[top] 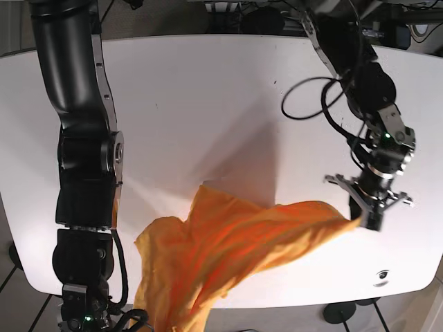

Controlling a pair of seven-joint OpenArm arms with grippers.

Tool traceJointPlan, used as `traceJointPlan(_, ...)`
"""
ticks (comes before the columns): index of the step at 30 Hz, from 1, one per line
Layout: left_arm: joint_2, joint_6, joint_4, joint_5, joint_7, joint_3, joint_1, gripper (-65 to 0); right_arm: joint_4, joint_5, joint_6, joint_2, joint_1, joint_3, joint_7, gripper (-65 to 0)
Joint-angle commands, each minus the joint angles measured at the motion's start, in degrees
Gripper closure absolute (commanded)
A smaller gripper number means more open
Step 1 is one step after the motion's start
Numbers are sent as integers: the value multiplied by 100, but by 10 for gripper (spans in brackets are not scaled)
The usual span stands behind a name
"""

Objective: Fold the T-shirt properly
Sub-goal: 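Grasp a second shirt edge with the left gripper and spread it across the table, then regrasp the shirt edge near the right gripper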

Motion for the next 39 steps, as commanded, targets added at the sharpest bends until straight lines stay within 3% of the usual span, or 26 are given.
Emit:
traceJointPlan(1,-443,-10,92,-108,213,-100,-1033,-1,-368,81,-191,58,523,343,388,-21)
traceJointPlan(5,-1006,-10,-620,-108,890,-92,-3028,-1,-702,160,-508,216,786,545,590,-21)
traceJointPlan(8,-1102,-10,-1024,-108,969,-92,-3714,-1,-675,160,-429,190,742,958,546,-21)
traceJointPlan(9,-1111,-10,-1007,-108,978,-92,-3793,-1,-429,160,-297,190,628,1055,283,-21)
traceJointPlan(11,-1234,-10,-875,-99,978,-100,-3758,-1,362,160,-209,181,30,1266,-175,-21)
traceJointPlan(13,-1252,-10,-690,-117,1084,-118,-3072,-1,1417,177,-200,49,-902,1327,-614,-21)
traceJointPlan(17,-1234,-36,145,-126,1084,-303,-1472,-1,3263,907,-288,-56,-2959,1494,-1300,-21)
traceJointPlan(18,-1208,-124,268,-134,1084,-426,-1077,-1,3562,1092,-367,-135,-3407,1573,-1405,-21)
traceJointPlan(19,-1085,-353,329,-214,1075,-681,-558,0,3879,1294,-569,-241,-4040,1758,-1449,-21)
traceJointPlan(21,-1023,-393,356,-275,1075,-1076,75,0,4142,1628,-675,-285,-4822,1943,-1449,-21)
traceJointPlan(23,-944,-393,356,-275,1066,-1419,822,0,4265,2270,-684,-285,-5649,2118,-1458,-21)
traceJointPlan(30,-663,-393,356,-266,1057,-2131,2194,0,4292,3553,-684,-267,-7302,2268,-1458,-21)
traceJointPlan(33,-663,-393,347,-266,996,-2254,2589,0,4292,3826,-684,-258,-7723,2268,-1458,-24)
traceJointPlan(37,-663,-393,312,-266,424,-2298,3099,0,4336,3957,-684,-249,-8137,2233,-1467,-29)
traceJointPlan(39,-663,-393,312,-266,380,-2333,3204,0,4652,3913,-684,-249,-8330,2215,-1476,-132)
